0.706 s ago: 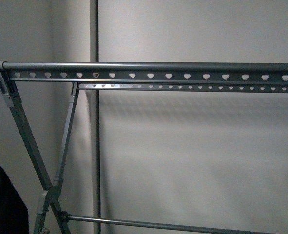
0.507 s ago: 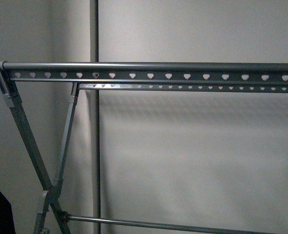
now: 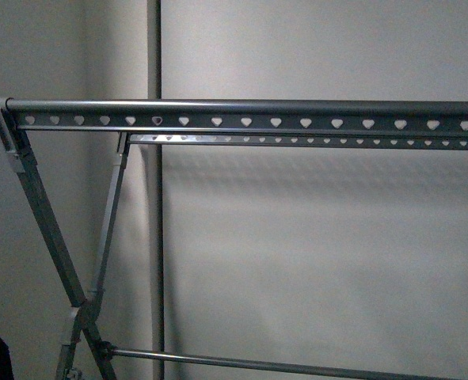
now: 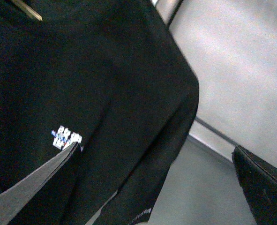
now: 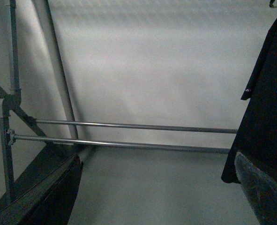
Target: Hang clothes on hanger
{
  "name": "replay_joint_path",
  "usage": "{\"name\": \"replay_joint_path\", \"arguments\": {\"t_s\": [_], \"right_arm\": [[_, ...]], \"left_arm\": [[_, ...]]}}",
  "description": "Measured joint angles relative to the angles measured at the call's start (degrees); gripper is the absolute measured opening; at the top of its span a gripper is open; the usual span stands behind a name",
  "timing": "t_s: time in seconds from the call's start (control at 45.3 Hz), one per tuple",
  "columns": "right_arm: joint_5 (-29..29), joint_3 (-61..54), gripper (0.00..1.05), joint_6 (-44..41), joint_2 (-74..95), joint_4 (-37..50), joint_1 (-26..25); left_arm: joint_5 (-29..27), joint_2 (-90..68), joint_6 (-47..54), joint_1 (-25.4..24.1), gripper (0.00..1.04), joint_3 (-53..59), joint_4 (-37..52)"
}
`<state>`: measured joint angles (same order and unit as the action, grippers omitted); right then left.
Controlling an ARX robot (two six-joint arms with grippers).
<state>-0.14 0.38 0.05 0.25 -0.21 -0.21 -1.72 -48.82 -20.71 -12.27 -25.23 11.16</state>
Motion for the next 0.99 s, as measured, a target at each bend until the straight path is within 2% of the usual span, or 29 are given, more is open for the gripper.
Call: {"name": "replay_joint_path", "arguments": {"t_s": [0.243,0.662,0.993], "right_arm": [[0.09,0.00,0.97,0.00,0.00,0.00,0.02],[0.09,0.00,0.97,0.00,0.00,0.00,0.02],[0.09,0.00,0.97,0.00,0.00,0.00,0.02]], "left_arm": [[-11.02,-18.53,-5.88,1.55,0.98,-14.49,3.82],[-19.17,-38.60,-7.43,2.14,0.97,-29.16,4.79],[-18.03,-40.06,-7.28,2.45,0.45,-31.30,2.51]]}}
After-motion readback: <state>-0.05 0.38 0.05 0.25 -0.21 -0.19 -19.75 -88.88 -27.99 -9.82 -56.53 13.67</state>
